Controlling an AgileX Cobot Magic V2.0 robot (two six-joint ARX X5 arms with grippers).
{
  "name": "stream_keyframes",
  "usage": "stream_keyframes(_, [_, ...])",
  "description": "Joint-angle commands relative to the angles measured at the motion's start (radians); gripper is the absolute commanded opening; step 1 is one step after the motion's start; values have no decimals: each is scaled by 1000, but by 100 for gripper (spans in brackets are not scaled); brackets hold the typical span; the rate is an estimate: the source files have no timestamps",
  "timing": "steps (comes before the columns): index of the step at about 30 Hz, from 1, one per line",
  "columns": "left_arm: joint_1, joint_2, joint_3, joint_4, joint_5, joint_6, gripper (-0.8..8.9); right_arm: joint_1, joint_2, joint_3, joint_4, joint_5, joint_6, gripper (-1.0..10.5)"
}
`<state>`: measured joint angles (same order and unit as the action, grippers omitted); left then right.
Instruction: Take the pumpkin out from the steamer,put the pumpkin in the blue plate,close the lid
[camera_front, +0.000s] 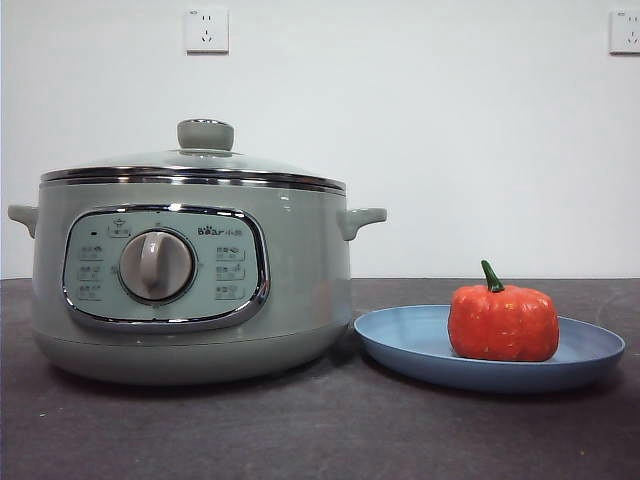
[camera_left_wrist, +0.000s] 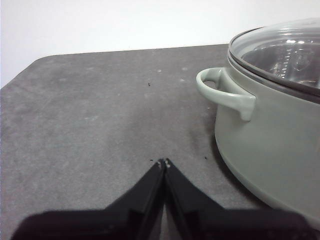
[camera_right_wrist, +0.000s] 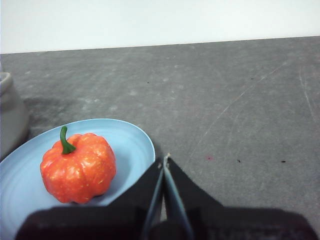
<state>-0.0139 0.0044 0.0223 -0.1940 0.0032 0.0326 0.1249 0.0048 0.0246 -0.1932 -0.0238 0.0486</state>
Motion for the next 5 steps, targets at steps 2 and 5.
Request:
stream_keyframes(2, [3, -3, -16, 2, 0, -6, -1, 0, -3, -13, 6, 3, 9, 1])
stream_keyframes(5, [3, -3, -16, 2, 0, -6, -1, 0, -3, -13, 6, 3, 9, 1])
